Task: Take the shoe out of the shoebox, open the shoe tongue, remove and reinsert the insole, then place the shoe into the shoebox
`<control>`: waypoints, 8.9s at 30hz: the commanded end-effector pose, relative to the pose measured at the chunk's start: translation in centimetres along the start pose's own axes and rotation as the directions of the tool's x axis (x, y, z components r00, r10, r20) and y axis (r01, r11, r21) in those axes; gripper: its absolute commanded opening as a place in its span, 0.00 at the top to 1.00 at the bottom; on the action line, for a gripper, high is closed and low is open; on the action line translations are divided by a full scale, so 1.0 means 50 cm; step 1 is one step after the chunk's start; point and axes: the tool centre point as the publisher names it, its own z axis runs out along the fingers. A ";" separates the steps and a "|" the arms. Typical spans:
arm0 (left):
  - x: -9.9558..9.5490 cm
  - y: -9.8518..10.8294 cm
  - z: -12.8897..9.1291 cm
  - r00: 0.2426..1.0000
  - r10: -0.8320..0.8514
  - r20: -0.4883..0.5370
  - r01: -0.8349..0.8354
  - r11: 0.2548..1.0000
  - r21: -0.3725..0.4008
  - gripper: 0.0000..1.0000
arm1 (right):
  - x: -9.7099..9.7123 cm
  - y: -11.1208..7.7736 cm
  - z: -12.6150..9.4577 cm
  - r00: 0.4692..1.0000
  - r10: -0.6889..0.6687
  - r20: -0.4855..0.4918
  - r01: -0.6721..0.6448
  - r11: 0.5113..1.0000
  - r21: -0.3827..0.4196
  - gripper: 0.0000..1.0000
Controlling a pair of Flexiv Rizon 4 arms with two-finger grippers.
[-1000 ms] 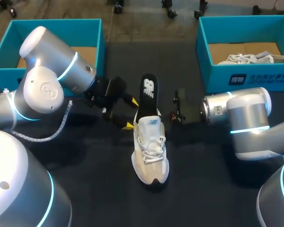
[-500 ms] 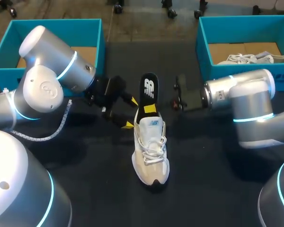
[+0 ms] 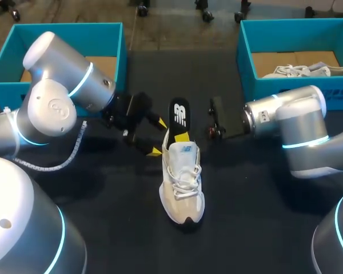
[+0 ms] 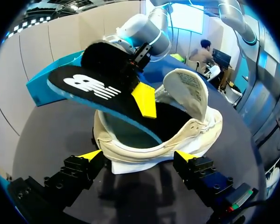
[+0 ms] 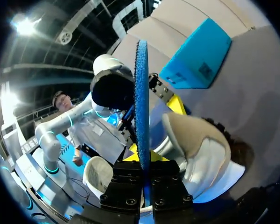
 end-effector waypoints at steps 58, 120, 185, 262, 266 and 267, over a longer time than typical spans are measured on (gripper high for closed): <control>0.007 0.012 -0.001 1.000 -0.010 -0.002 0.010 1.000 0.010 0.00 | 0.032 -0.031 0.013 0.988 0.144 0.050 -0.148 0.986 0.080 0.83; -0.022 0.026 -0.015 1.000 -0.020 0.009 0.020 1.000 0.000 0.00 | 0.024 0.031 -0.032 0.975 0.126 0.182 -0.151 0.980 0.128 0.65; 0.023 0.016 -0.032 1.000 -0.006 0.019 0.005 1.000 0.021 0.00 | 0.053 0.133 -0.052 0.962 -0.033 0.272 -0.014 0.985 0.170 0.53; -0.016 0.009 -0.220 0.996 0.066 -0.061 -0.067 0.997 -0.028 0.00 | 0.294 0.135 -0.033 0.310 0.066 0.949 -0.260 0.966 0.017 1.00; -0.016 0.009 -0.220 0.996 0.066 -0.061 -0.067 0.997 -0.028 0.00 | 0.294 0.135 -0.033 0.310 0.066 0.949 -0.260 0.966 0.017 1.00; -0.016 0.009 -0.220 0.996 0.066 -0.061 -0.067 0.997 -0.028 0.00 | 0.294 0.135 -0.033 0.310 0.066 0.949 -0.260 0.966 0.017 1.00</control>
